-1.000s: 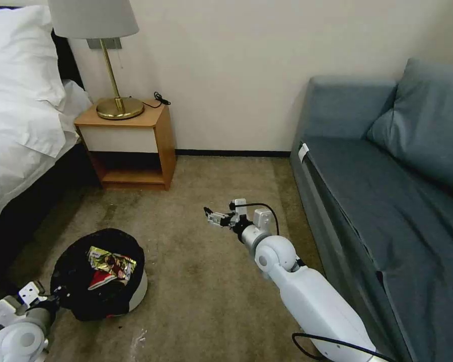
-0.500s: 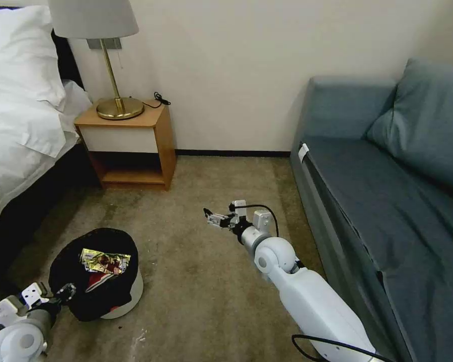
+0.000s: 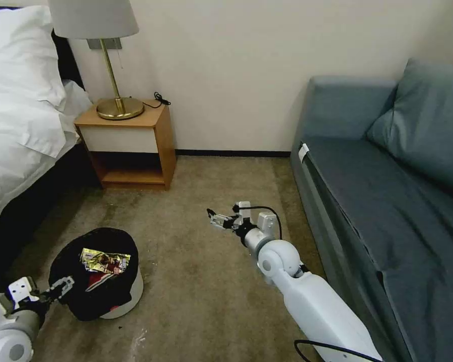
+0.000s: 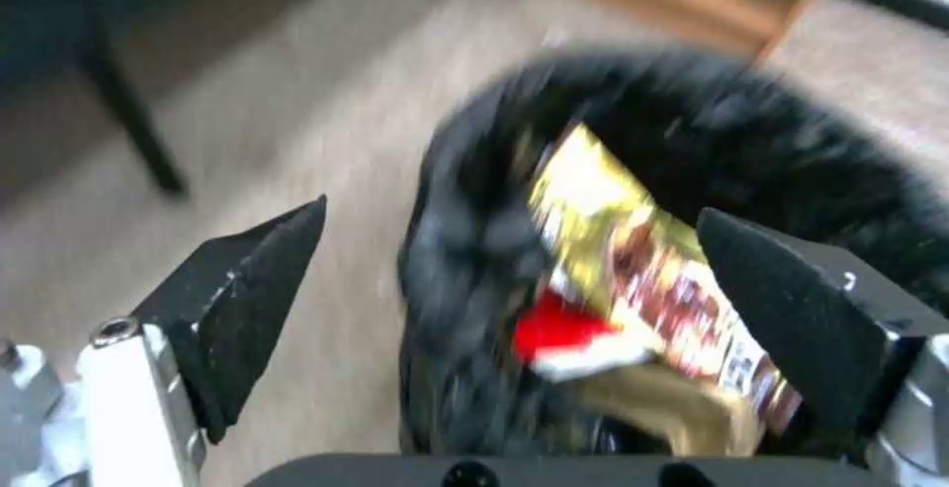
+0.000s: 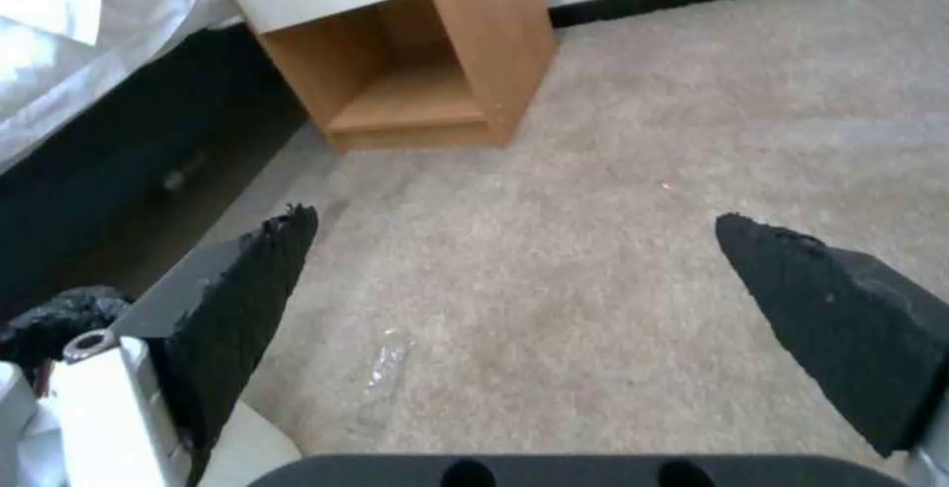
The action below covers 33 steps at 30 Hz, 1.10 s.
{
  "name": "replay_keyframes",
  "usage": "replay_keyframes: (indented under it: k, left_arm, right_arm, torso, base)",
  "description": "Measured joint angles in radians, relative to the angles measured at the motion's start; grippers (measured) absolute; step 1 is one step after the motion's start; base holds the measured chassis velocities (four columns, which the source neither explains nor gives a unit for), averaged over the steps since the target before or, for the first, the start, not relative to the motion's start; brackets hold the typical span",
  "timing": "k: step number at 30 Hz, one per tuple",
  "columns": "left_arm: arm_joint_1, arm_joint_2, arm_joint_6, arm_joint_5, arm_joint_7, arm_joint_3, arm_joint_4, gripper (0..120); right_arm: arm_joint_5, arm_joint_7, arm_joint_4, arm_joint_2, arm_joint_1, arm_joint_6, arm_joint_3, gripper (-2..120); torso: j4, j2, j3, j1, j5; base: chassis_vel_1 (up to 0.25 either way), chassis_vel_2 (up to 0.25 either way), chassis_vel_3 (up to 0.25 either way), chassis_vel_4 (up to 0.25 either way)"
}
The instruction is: Pick up the trash bin, then pick up the garbage on the floor and place it into the trash bin.
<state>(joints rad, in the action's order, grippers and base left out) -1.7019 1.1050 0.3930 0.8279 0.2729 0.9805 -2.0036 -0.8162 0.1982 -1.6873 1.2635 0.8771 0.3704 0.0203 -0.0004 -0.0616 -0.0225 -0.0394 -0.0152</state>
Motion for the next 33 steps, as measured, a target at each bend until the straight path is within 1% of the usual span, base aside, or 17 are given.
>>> replay_keyframes:
  k: [2,3,4,5,6,7,8,9,10,11,12,13,14,16,17,20,33]
  left_arm:
    - [-0.037,-0.022,-0.034,-0.048,-0.065,0.008,-0.041,100]
    - [-0.037,-0.022,-0.034,-0.048,-0.065,0.008,-0.041,100]
    - [-0.067,-0.04,-0.051,-0.064,-0.112,0.015,-0.066,100]
    - [-0.067,-0.04,-0.051,-0.064,-0.112,0.015,-0.066,100]
    - [-0.104,-0.065,-0.069,-0.082,-0.172,0.021,-0.087,100]
    - [-0.121,-0.08,-0.076,-0.09,-0.198,0.023,-0.094,100]
    - [-0.121,-0.08,-0.076,-0.09,-0.198,0.023,-0.094,100]
    - [-0.145,-0.129,-0.094,-0.102,-0.255,0.024,-0.104,100]
    - [-0.154,-0.163,-0.105,-0.104,-0.291,0.024,-0.11,100]
    - [-0.154,-0.163,-0.105,-0.104,-0.291,0.024,-0.11,100]
    - [-0.171,-0.202,-0.113,-0.091,-0.332,0.032,-0.122,100]
    - [-0.191,-0.224,-0.116,-0.073,-0.359,0.05,-0.137,100]
    - [-0.191,-0.224,-0.116,-0.073,-0.359,0.05,-0.137,100]
    - [-0.223,-0.244,-0.13,-0.076,-0.415,0.081,-0.156,100]
    - [-0.223,-0.244,-0.13,-0.076,-0.415,0.081,-0.156,100]
    - [-0.251,-0.246,-0.141,-0.094,-0.469,0.094,-0.192,100]
    - [-0.268,-0.209,-0.152,-0.145,-0.472,0.09,-0.21,100]
  right_arm:
    - [-0.035,0.011,-0.023,-0.033,0.014,0.005,-0.017,100]
    - [-0.035,0.011,-0.023,-0.033,0.014,0.005,-0.017,100]
    - [-0.059,0.024,-0.039,-0.057,0.025,0.013,-0.032,100]
    - [-0.059,0.024,-0.039,-0.057,0.025,0.013,-0.032,100]
    - [-0.08,0.04,-0.054,-0.081,0.041,0.02,-0.05,100]
    - [-0.084,0.046,-0.06,-0.092,0.05,0.022,-0.059,100]
    - [-0.084,0.046,-0.06,-0.092,0.05,0.022,-0.059,100]
    - [-0.086,0.056,-0.08,-0.124,0.084,0.024,-0.1,100]
    - [-0.086,0.063,-0.092,-0.142,0.107,0.026,-0.13,100]
    - [-0.086,0.063,-0.092,-0.142,0.107,0.026,-0.13,100]
    - [-0.09,0.074,-0.104,-0.165,0.136,0.029,-0.171,100]
    - [-0.091,0.08,-0.106,-0.181,0.152,0.031,-0.197,100]
    - [-0.091,0.08,-0.106,-0.181,0.152,0.031,-0.197,100]
    - [-0.093,0.084,-0.109,-0.21,0.171,0.032,-0.238,100]
    - [-0.093,0.084,-0.109,-0.21,0.171,0.032,-0.238,100]
    - [-0.108,0.085,-0.118,-0.245,0.192,0.032,-0.276,100]
    - [-0.119,0.085,-0.131,-0.277,0.216,0.035,-0.295,100]
  torso:
    - [0.0,0.0,0.0,0.0,0.0001]
    - [0.0,0.0,0.0,0.0,0.0001]
    - [-0.0001,0.0,0.0,0.0,0.0]
    - [-0.0001,0.0,0.0,0.0,0.0]
    - [0.0004,0.0,0.0,0.0,0.0002]
    - [0.0005,0.0,0.0,0.0,0.0001]
    - [0.0005,0.0,0.0,0.0,0.0001]
    - [0.0008,0.0,0.0,0.0,0.0003]
    - [0.0,0.0,0.0,0.0,0.0002]
    - [0.0,0.0,0.0,0.0,0.0002]
    - [-0.0015,0.0,0.0,0.0,-0.0001]
    - [-0.0012,0.0,0.0,0.0,0.0002]
    - [-0.0012,0.0,0.0,0.0,0.0002]
    - [0.0003,0.0,0.0,0.0,0.0004]
    - [0.0003,0.0,0.0,0.0,0.0004]
    - [0.0,0.0,0.0,0.0,0.0001]
    - [0.0001,0.0,0.0,0.0,0.0]
  base:
    - [0.0,0.0,0.0,0.0]
    - [0.0,0.0,0.0,0.0]
    - [0.0,0.0,0.0,0.0]
    - [0.0,0.0,0.0,0.0]
    - [0.0,0.0,0.0,0.0]
    - [0.0,0.0,0.0,0.0]
    - [0.0,0.0,0.0,0.0]
    - [0.0,0.0,0.0,0.0]
    - [0.0,0.0,0.0,0.0]
    - [0.0,0.0,0.0,0.0]
    - [0.0,0.0,0.0,0.0]
    - [0.0,0.0,0.0,0.0]
    - [0.0,0.0,0.0,0.0]
    - [0.0,0.0,0.0,0.0]
    - [0.0,0.0,0.0,0.0]
    - [0.0,0.0,0.0,0.0]
    - [0.0,0.0,0.0,0.0]
